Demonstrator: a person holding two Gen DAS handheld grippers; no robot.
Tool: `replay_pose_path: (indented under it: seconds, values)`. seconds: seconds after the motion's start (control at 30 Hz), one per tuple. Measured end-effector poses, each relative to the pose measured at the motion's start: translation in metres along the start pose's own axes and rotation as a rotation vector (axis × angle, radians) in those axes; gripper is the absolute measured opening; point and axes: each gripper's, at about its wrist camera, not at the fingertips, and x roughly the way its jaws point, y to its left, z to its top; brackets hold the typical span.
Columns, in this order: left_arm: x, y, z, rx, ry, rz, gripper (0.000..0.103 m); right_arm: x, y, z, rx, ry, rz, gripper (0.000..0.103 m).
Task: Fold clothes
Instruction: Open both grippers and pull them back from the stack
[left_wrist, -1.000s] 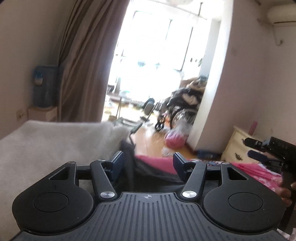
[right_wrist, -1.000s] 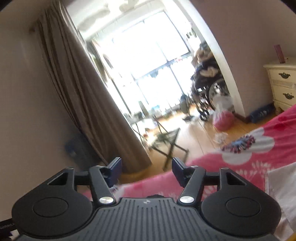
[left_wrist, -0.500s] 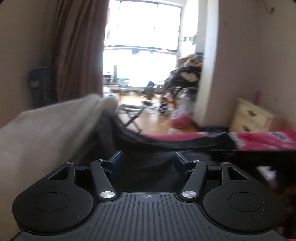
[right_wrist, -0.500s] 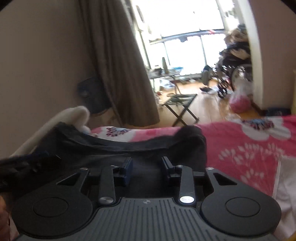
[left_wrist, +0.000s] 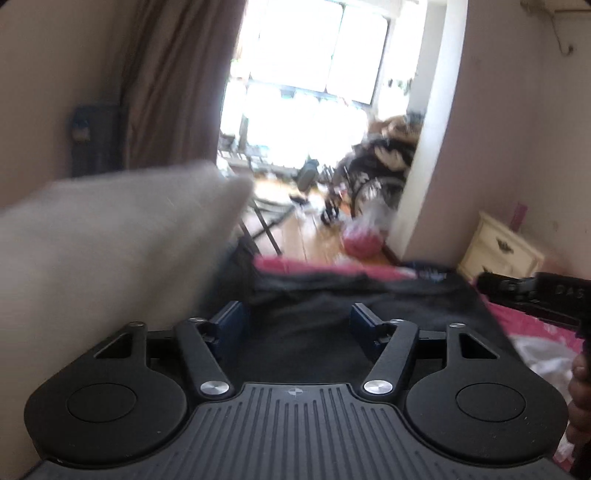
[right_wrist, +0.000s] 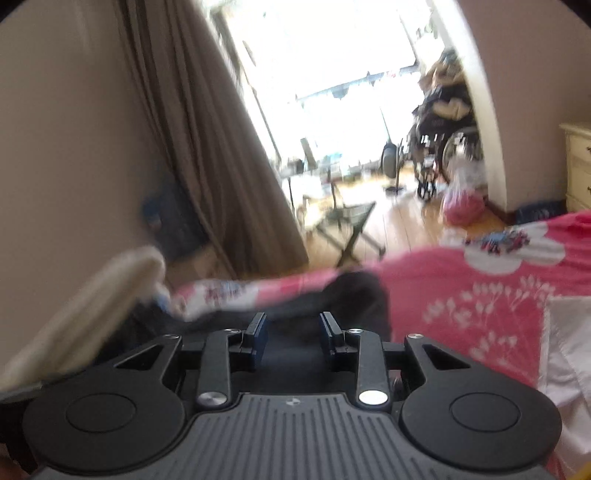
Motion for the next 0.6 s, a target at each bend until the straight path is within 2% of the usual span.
replay_pose_path:
  seconds: [0.07, 0.13, 0.27, 0.43, 0.5, 0.6]
  values:
    - [-0.029, 0.000, -0.002, -0.006, -0.026, -0.018, 0.068, -0.024, -0.009, 0.003, 0.054, -0.051, 0.012, 0.033]
    - [-0.057, -0.002, -0.005, 0.000, -0.062, -0.007, 0.074, -0.052, -0.018, 0.001, 0.111, -0.086, 0.021, 0.033]
    - [-0.111, -0.008, -0.027, 0.025, -0.089, -0.004, 0.078, -0.106, -0.026, -0.020, 0.185, -0.097, 0.027, 0.033]
    - [-0.158, -0.020, -0.060, 0.046, -0.072, 0.007, 0.081, -0.166, -0.010, -0.068, 0.138, 0.008, 0.000, 0.033]
    - [-0.176, -0.027, -0.074, 0.074, -0.065, 0.017, 0.087, -0.188, 0.005, -0.089, 0.111, 0.059, -0.003, 0.033]
    - [-0.200, -0.033, -0.089, 0.060, -0.034, 0.011, 0.094, -0.218, 0.028, -0.117, 0.075, 0.128, -0.001, 0.034]
